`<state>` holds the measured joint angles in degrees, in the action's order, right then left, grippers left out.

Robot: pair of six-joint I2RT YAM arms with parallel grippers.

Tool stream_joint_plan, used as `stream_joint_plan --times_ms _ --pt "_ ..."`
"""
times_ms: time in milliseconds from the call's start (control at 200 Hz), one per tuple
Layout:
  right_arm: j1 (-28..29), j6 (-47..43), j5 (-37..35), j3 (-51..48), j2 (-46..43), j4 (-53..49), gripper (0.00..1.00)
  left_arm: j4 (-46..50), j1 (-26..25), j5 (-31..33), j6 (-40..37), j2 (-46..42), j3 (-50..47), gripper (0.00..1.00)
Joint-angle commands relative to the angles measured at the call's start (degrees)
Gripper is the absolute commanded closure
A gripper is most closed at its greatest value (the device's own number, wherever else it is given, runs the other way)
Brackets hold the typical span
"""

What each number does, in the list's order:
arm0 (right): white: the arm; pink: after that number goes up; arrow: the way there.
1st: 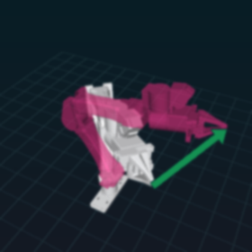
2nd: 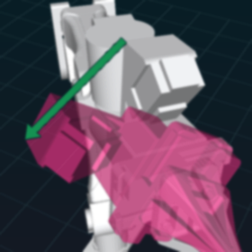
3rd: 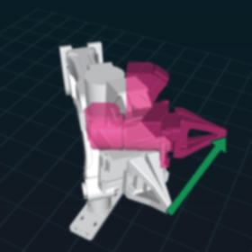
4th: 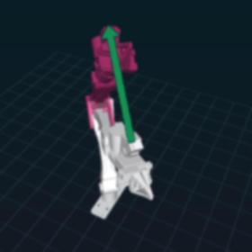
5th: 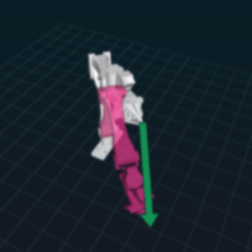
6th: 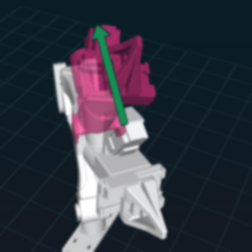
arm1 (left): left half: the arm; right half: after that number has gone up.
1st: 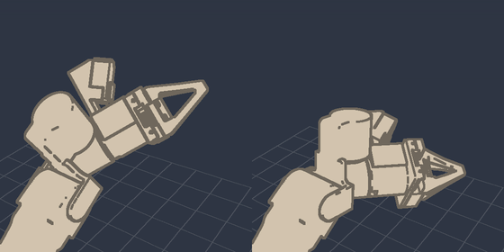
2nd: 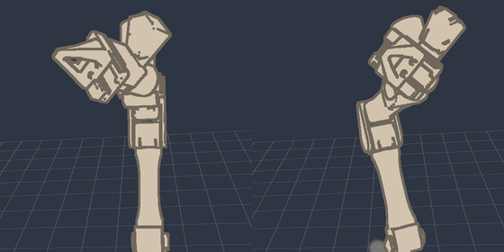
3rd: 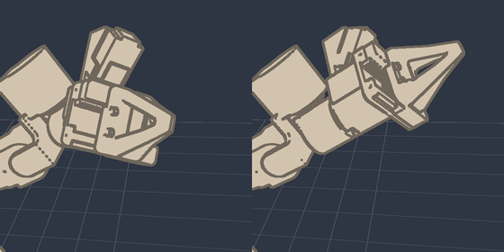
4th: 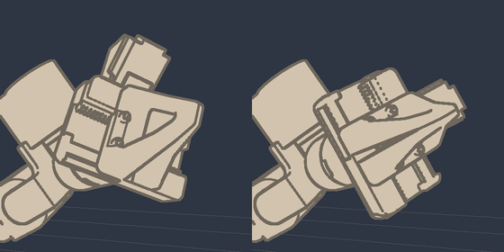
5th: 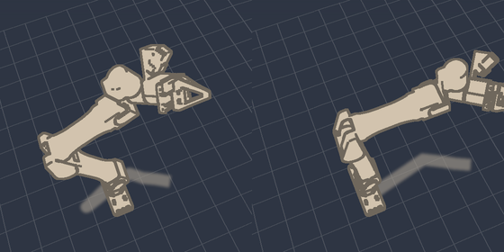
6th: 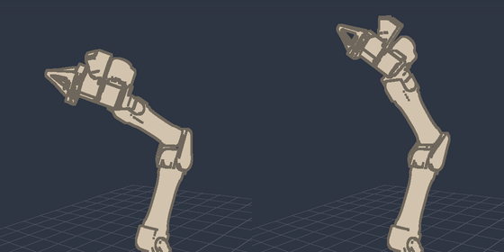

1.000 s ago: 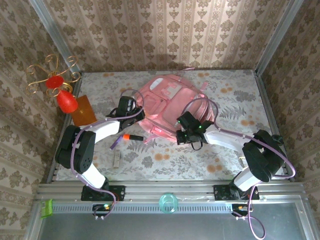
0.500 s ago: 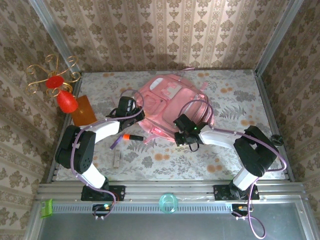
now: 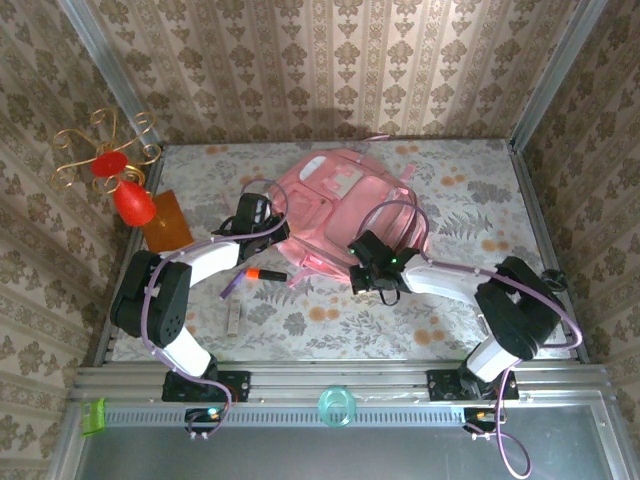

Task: Pack the student bag

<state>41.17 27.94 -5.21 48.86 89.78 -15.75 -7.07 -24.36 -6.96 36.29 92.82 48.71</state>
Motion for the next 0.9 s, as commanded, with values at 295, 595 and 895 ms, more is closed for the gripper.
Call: stream_joint_plan --times_ms 295,595,895 --pt "-0.73 4.56 -15.19 2.22 -9.42 -24.27 1.0 3.21 3.52 9.03 -8.05 -1.42 0.64 1.0" --pt "-6.17 0.87 -13.64 2.05 -9.57 -20.43 1.0 2.86 4.34 6.62 -9.39 0.18 1.67 1.0" --pt "-8.22 -3.75 7.4 -1.74 -15.53 -7.27 1.0 6.39 6.33 0.37 -13.49 4.54 10.33 0.94"
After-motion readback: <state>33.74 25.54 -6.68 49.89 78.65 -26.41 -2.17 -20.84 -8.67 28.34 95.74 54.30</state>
